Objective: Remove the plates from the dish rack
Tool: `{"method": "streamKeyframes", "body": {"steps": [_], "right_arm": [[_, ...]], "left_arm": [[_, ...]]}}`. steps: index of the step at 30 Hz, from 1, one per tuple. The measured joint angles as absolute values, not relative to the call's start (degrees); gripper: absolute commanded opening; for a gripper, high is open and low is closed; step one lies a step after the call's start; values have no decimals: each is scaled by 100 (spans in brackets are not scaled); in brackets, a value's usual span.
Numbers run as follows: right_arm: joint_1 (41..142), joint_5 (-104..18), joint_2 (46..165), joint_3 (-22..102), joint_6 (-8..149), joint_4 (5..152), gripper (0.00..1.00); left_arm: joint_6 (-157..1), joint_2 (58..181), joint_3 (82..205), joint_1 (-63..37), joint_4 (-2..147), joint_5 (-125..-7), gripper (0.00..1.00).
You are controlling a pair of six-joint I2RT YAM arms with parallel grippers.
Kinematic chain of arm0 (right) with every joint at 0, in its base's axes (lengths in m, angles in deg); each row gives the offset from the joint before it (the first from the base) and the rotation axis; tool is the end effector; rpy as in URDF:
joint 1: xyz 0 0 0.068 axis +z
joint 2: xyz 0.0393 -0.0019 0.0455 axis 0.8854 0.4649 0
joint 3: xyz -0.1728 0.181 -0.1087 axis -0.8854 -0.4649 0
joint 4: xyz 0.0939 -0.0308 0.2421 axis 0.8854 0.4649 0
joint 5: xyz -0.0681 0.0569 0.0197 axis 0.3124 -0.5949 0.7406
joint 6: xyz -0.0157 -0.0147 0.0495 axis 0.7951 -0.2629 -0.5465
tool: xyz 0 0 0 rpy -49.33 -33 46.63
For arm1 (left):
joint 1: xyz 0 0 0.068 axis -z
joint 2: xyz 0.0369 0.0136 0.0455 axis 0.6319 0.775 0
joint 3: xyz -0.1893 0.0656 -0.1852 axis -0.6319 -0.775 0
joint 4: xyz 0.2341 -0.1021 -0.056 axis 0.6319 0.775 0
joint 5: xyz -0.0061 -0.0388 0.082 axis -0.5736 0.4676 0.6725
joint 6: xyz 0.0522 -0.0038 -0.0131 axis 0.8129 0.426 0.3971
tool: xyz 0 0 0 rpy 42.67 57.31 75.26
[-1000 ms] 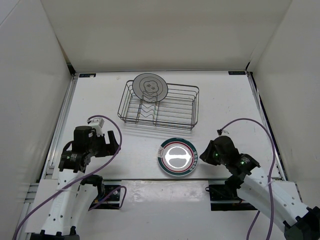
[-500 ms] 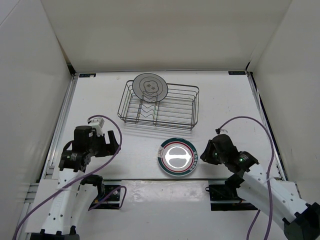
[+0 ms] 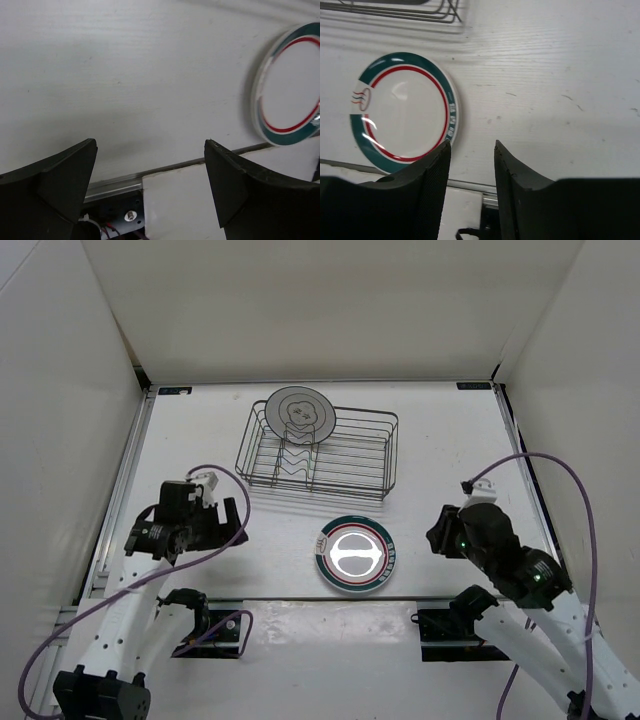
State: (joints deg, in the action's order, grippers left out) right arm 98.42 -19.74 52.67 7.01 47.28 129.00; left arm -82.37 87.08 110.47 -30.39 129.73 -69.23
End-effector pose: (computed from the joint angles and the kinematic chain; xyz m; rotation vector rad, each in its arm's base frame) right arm 0.0841 0.0494 0.2924 0.0349 2.2070 0.3436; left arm 0.1275 -0.0271 0.2453 -0.0888 2.6181 -0.4195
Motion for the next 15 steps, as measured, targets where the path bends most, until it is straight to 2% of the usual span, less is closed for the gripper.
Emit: {"method": "streamKeyframes", "body": {"steps": [4,9,11,15], "right_arm": [[9842,-1681,4784,674,4843,13305,47],[9842,-1681,4515,572,4992,13429,52],[9842,-1690,4515,537,5066,13431,53],[9842,-1762,4544,441,5213,13423,54]], "left_arm": [[-8290,8765,11645,-3037,12652,-7514,100],[-8292,8830,12341,-3033,11480,-7986,98],[-8218,9082,12778,-3026,11301,-8075,92],[-7844,10102,14152,-2904,11074,-8165,92]]}}
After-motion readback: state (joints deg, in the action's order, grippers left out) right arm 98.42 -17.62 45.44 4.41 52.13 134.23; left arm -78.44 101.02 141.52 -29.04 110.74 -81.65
